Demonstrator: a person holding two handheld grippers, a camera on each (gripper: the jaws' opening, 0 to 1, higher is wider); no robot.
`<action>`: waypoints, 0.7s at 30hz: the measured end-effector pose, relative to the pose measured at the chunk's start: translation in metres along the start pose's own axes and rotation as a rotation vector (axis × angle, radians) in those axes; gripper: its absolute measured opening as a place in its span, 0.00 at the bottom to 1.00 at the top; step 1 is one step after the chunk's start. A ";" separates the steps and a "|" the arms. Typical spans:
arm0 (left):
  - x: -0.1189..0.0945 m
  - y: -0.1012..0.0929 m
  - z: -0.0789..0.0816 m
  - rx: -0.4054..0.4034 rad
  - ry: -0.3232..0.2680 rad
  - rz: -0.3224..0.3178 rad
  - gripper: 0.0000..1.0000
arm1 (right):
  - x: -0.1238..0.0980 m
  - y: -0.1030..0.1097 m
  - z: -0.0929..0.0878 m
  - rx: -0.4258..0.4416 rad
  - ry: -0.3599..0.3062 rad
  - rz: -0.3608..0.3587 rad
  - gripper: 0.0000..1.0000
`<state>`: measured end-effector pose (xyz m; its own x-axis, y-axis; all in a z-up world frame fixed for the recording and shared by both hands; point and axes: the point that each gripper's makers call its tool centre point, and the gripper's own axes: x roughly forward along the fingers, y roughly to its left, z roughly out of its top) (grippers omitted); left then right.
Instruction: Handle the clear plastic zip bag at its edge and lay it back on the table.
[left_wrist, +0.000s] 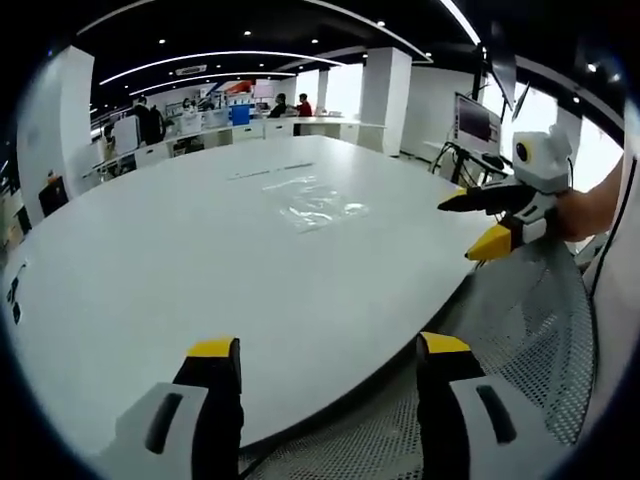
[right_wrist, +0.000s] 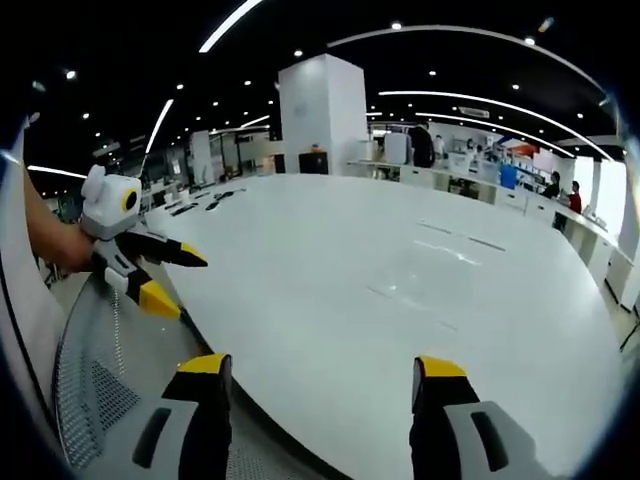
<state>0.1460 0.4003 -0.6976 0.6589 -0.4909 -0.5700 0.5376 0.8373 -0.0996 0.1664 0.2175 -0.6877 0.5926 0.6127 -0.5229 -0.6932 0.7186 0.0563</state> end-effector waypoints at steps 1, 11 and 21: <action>0.000 -0.002 0.001 0.002 0.001 0.001 0.69 | 0.000 0.000 0.000 -0.001 -0.001 -0.003 0.73; -0.001 -0.004 0.006 -0.021 -0.005 0.016 0.68 | -0.001 -0.001 0.001 0.004 0.004 -0.016 0.71; 0.002 0.005 0.000 -0.033 0.000 0.019 0.66 | -0.001 -0.003 0.000 0.005 0.013 -0.023 0.70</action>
<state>0.1499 0.4035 -0.6994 0.6688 -0.4749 -0.5720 0.5076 0.8538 -0.1154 0.1682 0.2148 -0.6872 0.6028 0.5916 -0.5354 -0.6776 0.7339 0.0480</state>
